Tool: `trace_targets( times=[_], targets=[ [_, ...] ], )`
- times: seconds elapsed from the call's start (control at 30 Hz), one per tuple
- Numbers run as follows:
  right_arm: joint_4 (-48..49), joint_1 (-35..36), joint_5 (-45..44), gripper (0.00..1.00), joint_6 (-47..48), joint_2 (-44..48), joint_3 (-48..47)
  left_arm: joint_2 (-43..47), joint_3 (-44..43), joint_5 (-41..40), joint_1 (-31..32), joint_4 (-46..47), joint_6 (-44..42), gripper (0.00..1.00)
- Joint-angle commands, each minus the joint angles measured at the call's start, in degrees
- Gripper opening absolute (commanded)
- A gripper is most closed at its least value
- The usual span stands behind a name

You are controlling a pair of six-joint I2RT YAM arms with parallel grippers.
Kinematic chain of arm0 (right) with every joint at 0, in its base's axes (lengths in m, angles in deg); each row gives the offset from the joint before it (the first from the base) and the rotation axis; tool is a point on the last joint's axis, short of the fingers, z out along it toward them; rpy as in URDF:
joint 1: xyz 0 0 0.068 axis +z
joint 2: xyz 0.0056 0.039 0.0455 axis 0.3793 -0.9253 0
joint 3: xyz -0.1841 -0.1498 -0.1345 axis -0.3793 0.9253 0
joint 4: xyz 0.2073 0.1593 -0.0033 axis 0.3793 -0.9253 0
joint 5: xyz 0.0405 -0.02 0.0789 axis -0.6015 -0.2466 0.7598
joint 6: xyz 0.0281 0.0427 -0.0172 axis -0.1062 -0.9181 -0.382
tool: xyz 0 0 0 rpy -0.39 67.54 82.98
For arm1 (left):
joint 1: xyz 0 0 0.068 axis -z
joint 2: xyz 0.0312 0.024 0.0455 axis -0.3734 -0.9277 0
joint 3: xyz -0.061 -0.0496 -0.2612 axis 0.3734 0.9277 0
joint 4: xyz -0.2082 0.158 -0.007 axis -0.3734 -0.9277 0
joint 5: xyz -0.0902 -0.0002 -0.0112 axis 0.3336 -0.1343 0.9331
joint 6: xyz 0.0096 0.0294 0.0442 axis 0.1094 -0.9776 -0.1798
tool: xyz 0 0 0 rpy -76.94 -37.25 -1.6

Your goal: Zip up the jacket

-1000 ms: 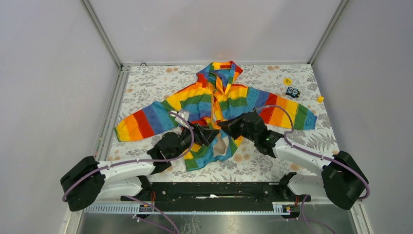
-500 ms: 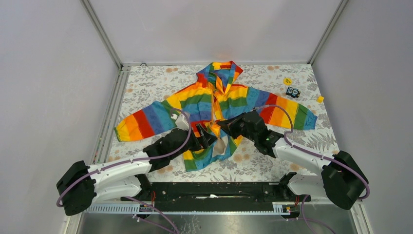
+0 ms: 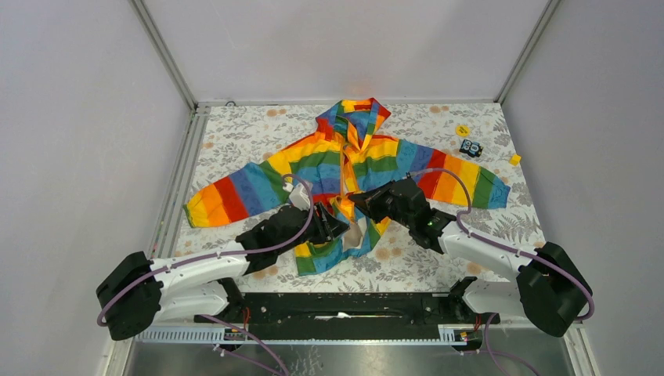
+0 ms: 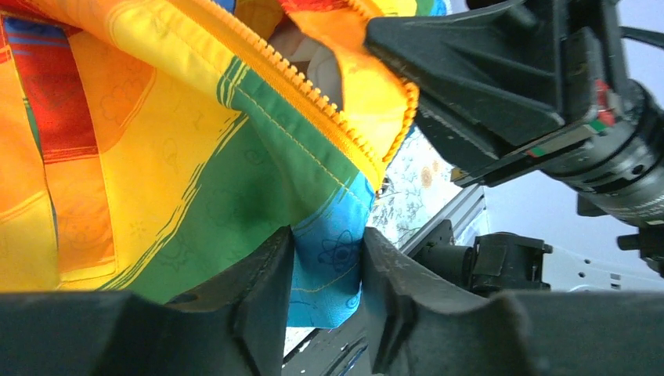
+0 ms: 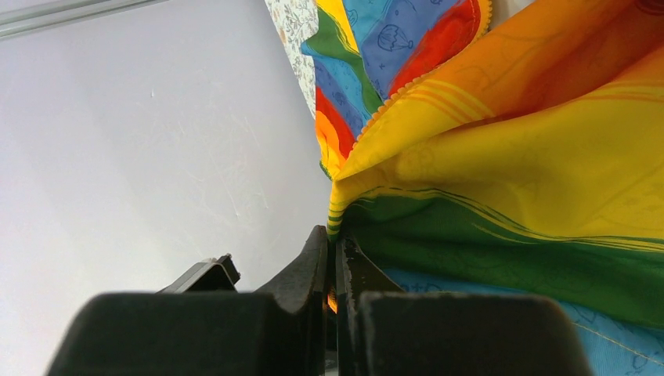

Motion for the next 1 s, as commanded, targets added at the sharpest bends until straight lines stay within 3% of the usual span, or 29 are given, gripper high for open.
trace_targets(
  times=[0.0,0.27,0.53,0.73,0.9,0.97],
  targets=[
    [2.25,-0.13,0.06,0.00,-0.79,0.23,-0.04,-1.70,-2.91,1.51,0.18,1.12,-2.61,0.34],
    [2.46,-0.12,0.62,0.00,-1.47,-0.79,-0.45,-5.70,-6.64,4.70,0.21,-0.42,-8.88,0.00],
    [4.69,-0.12,0.67,0.00,-4.12,-0.68,-1.09,-14.06,-11.58,10.18,1.30,-7.63,-19.77,0.00],
    [9.55,-0.10,4.06,0.00,-9.56,-2.23,-0.12,-20.10,-13.93,2.68,5.96,-13.12,-26.39,0.00],
    [10.14,-0.39,6.34,0.00,-8.32,-3.22,2.19,-17.57,-14.64,-0.60,6.17,-13.64,-24.59,0.00],
    [9.24,-0.66,6.86,0.00,-8.16,-3.02,3.53,-14.76,-14.08,-1.11,5.26,-13.69,-22.01,0.17]
  ],
)
